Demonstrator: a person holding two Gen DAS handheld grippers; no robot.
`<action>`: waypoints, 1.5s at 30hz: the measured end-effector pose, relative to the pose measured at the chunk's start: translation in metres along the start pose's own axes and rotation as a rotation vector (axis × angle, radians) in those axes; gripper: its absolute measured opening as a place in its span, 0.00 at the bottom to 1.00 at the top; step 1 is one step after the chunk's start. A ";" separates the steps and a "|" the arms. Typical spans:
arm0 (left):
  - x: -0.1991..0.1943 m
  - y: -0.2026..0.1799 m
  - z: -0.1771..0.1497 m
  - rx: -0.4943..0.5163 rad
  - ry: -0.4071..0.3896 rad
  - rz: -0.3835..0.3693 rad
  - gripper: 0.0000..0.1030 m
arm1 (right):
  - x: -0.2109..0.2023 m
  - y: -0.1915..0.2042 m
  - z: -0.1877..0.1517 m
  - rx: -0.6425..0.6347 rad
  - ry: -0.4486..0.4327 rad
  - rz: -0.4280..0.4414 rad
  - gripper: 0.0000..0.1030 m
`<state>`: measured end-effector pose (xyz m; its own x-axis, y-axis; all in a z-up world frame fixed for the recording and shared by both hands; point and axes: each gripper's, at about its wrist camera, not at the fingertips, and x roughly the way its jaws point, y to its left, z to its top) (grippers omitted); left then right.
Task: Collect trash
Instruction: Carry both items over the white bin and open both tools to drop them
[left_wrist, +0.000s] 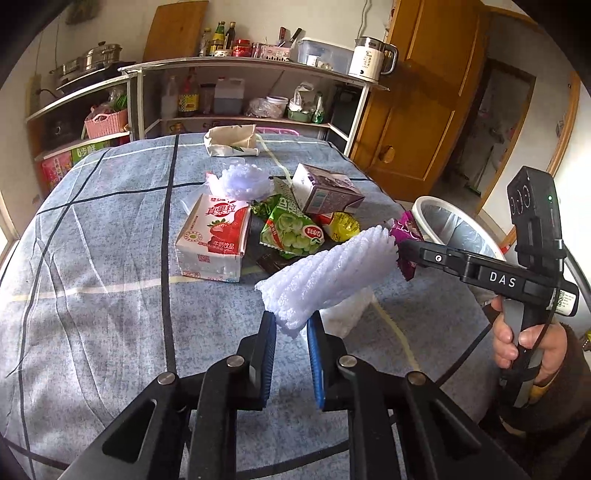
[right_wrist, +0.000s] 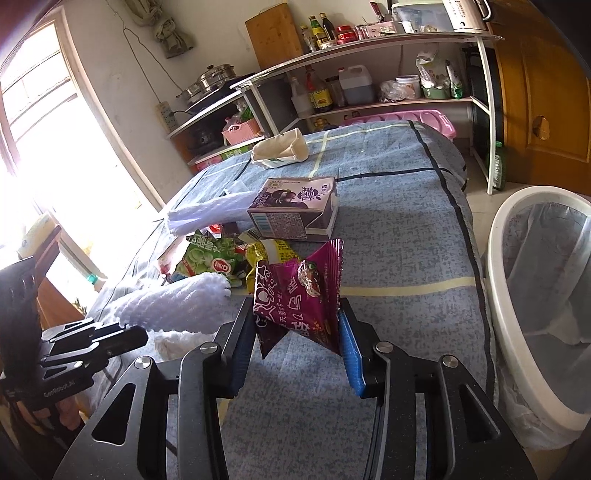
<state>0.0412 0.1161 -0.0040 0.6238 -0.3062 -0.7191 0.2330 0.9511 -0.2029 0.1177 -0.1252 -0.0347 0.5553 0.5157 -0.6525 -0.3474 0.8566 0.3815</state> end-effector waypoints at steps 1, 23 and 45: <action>-0.001 -0.001 0.002 -0.005 -0.006 -0.005 0.17 | -0.003 -0.001 0.000 0.004 -0.006 -0.003 0.42; 0.041 -0.122 0.080 0.123 -0.043 -0.172 0.17 | -0.115 -0.103 0.019 0.121 -0.164 -0.233 0.42; 0.154 -0.228 0.099 0.181 0.147 -0.227 0.17 | -0.107 -0.199 0.002 0.160 0.016 -0.391 0.51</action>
<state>0.1576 -0.1515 -0.0027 0.4294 -0.4884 -0.7597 0.4910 0.8322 -0.2575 0.1286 -0.3512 -0.0393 0.6100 0.1522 -0.7777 0.0094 0.9799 0.1991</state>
